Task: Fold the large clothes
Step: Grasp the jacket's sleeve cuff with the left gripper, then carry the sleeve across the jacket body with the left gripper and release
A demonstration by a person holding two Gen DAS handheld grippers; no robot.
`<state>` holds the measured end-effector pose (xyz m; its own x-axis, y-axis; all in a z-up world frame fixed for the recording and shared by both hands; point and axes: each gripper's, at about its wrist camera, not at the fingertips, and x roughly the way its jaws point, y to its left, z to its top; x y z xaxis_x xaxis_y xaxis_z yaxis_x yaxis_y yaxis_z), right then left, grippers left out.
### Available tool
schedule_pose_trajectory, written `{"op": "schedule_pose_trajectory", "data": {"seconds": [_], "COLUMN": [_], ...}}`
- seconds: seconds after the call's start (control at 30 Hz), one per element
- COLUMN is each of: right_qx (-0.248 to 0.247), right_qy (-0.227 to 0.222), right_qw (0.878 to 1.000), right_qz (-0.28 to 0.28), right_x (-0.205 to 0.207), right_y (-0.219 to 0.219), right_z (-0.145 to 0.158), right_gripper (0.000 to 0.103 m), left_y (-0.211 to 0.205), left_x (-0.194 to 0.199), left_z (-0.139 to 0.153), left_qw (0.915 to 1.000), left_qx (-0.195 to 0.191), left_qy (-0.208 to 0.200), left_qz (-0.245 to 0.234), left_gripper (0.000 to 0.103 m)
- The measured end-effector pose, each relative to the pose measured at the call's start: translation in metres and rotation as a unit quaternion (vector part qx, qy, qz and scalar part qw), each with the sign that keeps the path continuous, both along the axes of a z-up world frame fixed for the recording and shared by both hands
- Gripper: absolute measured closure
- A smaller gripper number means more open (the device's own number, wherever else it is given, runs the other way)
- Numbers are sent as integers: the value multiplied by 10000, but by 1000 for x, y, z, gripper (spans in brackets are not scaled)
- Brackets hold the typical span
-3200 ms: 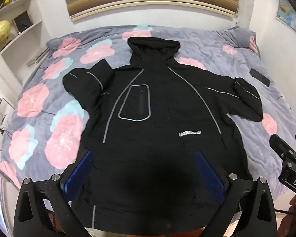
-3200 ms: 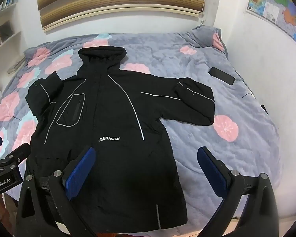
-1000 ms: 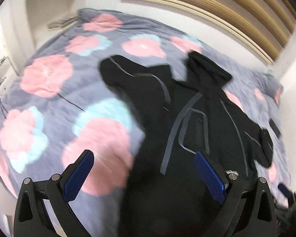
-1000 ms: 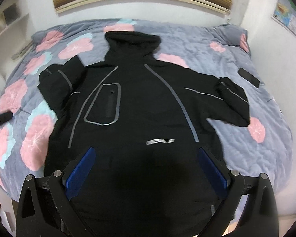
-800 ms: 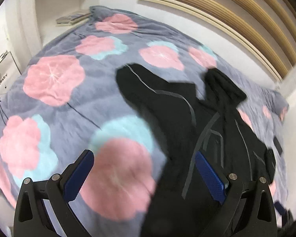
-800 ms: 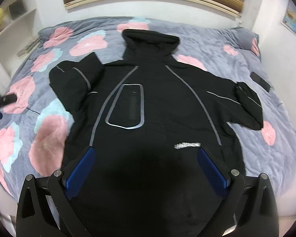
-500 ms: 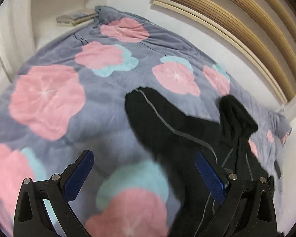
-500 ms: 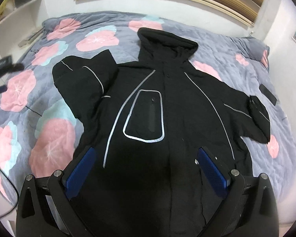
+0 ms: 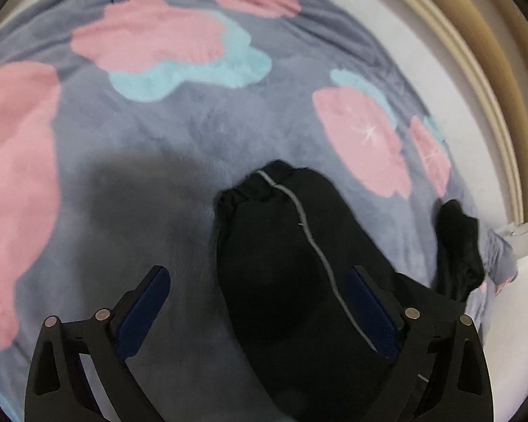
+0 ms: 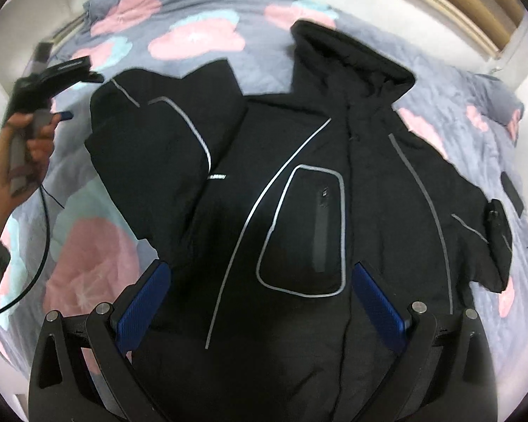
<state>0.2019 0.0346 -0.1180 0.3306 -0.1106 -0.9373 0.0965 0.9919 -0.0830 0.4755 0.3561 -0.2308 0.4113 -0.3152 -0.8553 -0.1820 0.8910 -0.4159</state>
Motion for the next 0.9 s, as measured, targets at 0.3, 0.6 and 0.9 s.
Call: {"op": "schedule_pose_trajectory", "data": {"seconds": [0.3,0.6,0.9], "right_qx": [9,24,171], "right_qy": [176,20,133], "right_qw": [9997,9998,9993], "right_qz": [182,206,316], "right_x": [10,23,25], "right_y": [9,14,25], "right_z": [-21,-17,-27], "right_gripper": [0,0,0], "left_y": [-19,16,132], "left_x": [20,-37,-99], "left_z": [-24,41,39], "left_qw": [9991,9972,9727], "left_qx": [-200,321,1395], "left_qy": [90,-659,-125], "left_qz": [-368,174,1851], "left_gripper": [78,84,84]}}
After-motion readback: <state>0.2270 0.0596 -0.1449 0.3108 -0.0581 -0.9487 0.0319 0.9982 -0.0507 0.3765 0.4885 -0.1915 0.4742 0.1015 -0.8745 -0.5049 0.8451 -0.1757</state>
